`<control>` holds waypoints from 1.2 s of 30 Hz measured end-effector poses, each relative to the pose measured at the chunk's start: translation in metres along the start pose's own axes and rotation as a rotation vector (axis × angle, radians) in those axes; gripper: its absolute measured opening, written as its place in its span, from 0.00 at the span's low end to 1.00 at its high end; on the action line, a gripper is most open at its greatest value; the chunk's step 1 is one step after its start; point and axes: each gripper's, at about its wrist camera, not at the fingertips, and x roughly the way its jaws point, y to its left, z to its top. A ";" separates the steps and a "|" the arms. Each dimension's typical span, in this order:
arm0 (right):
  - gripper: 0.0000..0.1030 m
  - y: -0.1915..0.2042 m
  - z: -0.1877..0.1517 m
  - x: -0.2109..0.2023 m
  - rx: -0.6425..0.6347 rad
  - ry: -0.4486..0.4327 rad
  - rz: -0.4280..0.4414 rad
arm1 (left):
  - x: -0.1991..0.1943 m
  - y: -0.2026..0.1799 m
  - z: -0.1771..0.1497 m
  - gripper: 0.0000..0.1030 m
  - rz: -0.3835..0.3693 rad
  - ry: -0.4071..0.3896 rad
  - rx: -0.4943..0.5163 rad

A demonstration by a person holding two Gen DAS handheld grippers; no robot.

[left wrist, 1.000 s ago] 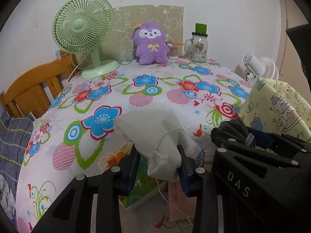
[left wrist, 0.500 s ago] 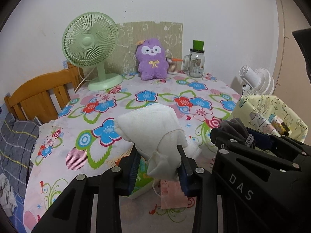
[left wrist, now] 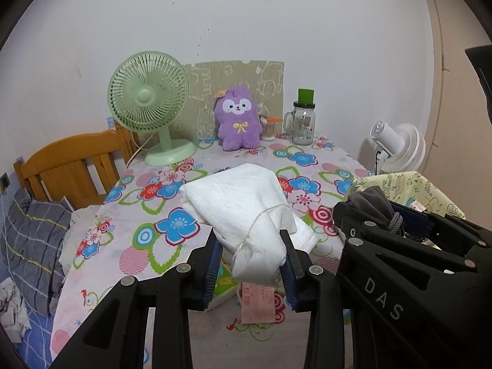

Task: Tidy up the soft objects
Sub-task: 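Lift and carry the white cloth bag and grey pouch over the fabric box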

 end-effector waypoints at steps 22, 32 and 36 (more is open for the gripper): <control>0.49 -0.031 0.018 -0.039 -0.037 -0.066 0.034 | -0.024 -0.047 0.020 0.35 -0.026 -0.040 0.021; 0.49 -0.066 0.030 -0.044 -0.022 -0.088 0.001 | -0.020 -0.081 0.033 0.35 -0.065 -0.051 0.053; 0.49 -0.081 0.032 -0.043 -0.014 -0.089 -0.017 | -0.015 -0.096 0.037 0.35 -0.083 -0.044 0.069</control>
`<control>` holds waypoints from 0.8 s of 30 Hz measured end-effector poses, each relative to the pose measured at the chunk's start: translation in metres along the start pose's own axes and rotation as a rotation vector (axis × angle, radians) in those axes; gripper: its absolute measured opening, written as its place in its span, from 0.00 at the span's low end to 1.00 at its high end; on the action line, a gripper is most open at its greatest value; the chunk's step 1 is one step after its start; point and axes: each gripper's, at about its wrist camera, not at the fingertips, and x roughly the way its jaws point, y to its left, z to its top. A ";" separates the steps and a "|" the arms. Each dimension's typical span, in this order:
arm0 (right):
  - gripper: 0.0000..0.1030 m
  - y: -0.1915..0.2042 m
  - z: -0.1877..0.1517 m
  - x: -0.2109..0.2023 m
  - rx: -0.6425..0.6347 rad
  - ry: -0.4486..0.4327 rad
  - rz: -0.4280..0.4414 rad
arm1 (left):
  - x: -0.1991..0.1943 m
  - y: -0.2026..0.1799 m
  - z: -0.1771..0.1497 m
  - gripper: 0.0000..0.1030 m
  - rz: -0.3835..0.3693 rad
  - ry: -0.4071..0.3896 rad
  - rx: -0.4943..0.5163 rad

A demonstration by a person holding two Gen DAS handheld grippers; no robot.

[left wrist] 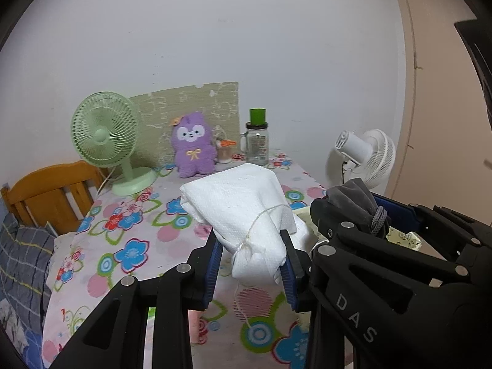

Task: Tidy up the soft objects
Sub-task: 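Lift and carry the white cloth bag and grey pouch over the fabric box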

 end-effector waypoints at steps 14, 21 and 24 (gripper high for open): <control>0.49 -0.050 0.002 0.014 0.043 0.008 -0.052 | 0.027 -0.044 0.011 0.35 -0.061 0.021 0.042; 0.49 -0.072 0.002 0.021 0.061 0.009 -0.072 | 0.040 -0.063 0.017 0.35 -0.098 0.026 0.058; 0.49 -0.082 0.002 0.027 0.069 0.013 -0.082 | 0.048 -0.069 0.017 0.35 -0.112 0.031 0.061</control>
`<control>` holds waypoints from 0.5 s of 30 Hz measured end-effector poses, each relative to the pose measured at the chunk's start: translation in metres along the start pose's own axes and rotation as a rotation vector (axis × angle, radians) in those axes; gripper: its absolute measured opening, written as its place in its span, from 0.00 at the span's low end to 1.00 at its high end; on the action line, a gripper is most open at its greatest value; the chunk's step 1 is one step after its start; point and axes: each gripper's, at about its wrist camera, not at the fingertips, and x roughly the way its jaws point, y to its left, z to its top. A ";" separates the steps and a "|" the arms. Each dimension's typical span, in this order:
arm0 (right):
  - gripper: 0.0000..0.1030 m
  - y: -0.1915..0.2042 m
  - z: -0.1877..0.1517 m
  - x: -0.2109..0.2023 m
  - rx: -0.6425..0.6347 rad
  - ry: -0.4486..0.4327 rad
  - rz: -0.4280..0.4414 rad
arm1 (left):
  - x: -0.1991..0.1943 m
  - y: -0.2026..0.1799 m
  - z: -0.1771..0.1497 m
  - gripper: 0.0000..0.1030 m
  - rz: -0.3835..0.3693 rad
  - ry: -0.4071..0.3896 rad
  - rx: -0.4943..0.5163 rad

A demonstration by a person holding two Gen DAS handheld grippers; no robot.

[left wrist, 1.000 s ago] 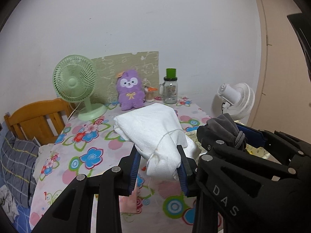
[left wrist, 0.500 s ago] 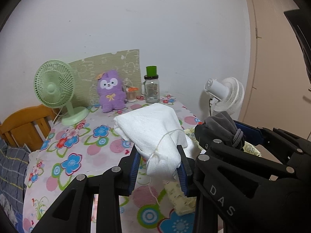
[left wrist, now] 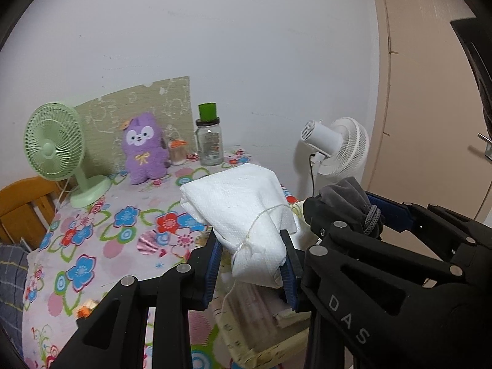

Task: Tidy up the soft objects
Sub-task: 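Lift and carry the white cloth bag and grey pouch over the fabric box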

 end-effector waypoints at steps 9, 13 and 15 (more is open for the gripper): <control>0.49 -0.018 -0.003 0.021 0.018 0.035 -0.017 | 0.027 -0.012 -0.001 0.35 -0.029 0.046 0.005; 0.49 -0.023 -0.006 0.032 0.029 0.060 -0.022 | 0.041 -0.014 -0.003 0.37 -0.044 0.082 0.006; 0.49 -0.026 -0.008 0.038 0.034 0.072 -0.026 | 0.046 -0.016 -0.004 0.38 -0.046 0.093 0.010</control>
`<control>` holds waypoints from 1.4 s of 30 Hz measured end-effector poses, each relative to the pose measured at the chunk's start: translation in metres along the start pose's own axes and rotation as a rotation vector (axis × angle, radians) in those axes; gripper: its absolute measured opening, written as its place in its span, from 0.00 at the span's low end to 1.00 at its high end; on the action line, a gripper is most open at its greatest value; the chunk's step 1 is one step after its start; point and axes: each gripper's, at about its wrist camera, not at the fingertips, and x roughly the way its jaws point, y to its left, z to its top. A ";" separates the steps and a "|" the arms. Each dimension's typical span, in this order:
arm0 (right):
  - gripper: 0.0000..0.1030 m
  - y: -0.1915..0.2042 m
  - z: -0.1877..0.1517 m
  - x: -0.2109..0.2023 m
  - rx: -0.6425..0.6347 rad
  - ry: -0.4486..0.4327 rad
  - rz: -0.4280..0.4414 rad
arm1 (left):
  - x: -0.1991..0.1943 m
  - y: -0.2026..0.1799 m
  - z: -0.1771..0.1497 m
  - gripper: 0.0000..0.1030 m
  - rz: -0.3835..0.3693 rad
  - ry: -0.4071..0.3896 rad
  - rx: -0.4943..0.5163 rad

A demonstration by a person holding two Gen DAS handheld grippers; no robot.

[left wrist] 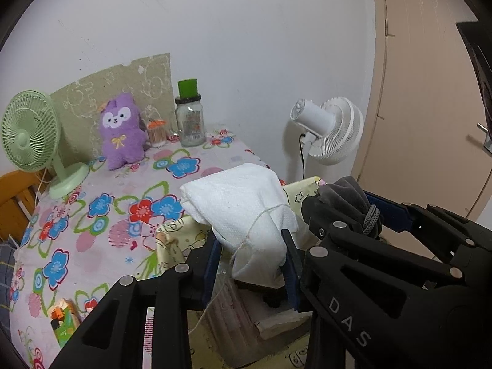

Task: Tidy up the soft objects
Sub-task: 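Lift and carry the white cloth bag and grey pouch over the fabric box, then lower the cloth bag and pouch into the box and open both tools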

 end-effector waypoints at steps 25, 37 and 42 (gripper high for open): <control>0.67 0.003 -0.005 0.032 0.021 0.080 0.075 | 0.019 0.007 -0.004 0.80 0.029 0.088 0.023; 0.83 0.014 -0.007 0.009 0.011 0.033 0.047 | -0.002 0.013 -0.009 0.84 0.037 0.054 0.018; 0.83 0.022 -0.010 -0.006 0.003 0.007 0.035 | -0.016 0.018 -0.012 0.86 0.044 0.030 0.018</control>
